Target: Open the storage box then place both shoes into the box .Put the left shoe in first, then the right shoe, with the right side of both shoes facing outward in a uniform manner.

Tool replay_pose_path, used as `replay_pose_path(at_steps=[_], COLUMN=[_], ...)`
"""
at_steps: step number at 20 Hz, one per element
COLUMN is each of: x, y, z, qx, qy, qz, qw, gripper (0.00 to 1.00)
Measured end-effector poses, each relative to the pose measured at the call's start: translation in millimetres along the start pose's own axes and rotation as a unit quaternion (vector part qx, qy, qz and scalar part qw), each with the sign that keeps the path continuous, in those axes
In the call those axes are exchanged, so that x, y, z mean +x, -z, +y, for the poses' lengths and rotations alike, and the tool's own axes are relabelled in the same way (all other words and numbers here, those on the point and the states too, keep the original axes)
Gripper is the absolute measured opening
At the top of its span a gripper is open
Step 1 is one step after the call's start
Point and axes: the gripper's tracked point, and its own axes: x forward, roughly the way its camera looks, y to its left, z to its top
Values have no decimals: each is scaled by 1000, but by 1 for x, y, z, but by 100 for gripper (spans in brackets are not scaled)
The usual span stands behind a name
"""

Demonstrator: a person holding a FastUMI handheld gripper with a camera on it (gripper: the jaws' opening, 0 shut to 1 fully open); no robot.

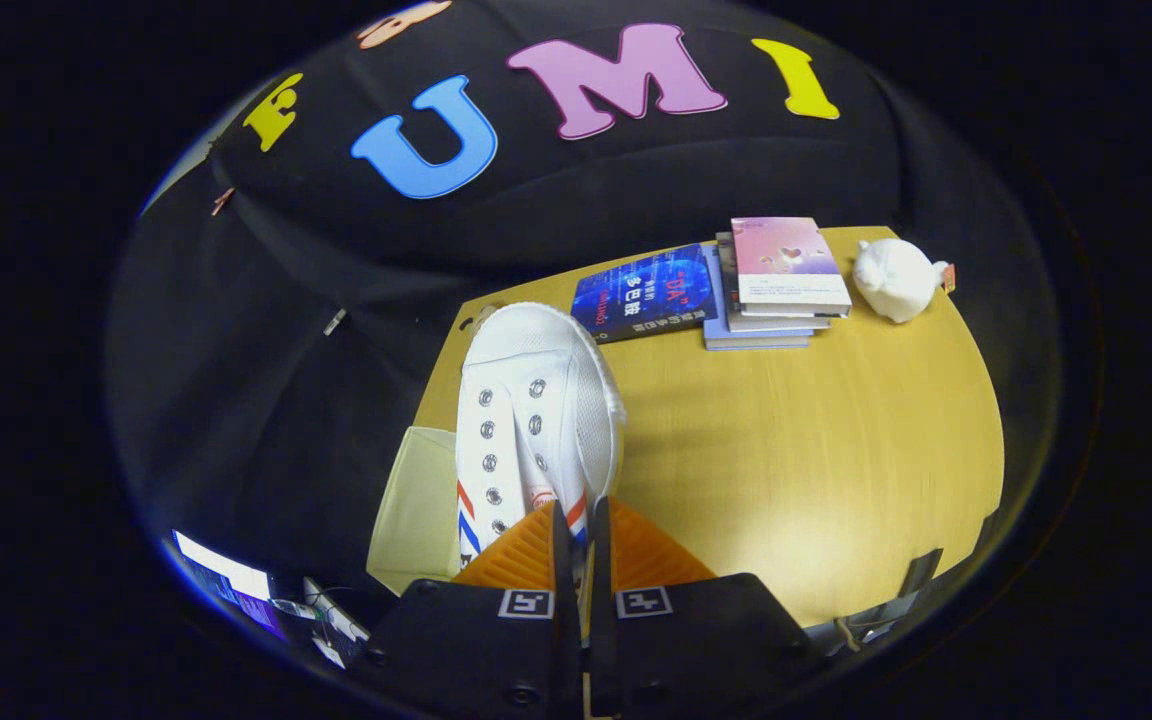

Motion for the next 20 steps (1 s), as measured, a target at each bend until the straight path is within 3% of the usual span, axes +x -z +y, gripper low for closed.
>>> replay_pose_path(at_steps=[10,15,20], x=[67,96,122], y=[60,97,112], z=[112,124,97], qx=[-1,-2,-24], qy=[-7,15,80], qz=[92,141,162], qw=[996,990,983], gripper=[8,8,8])
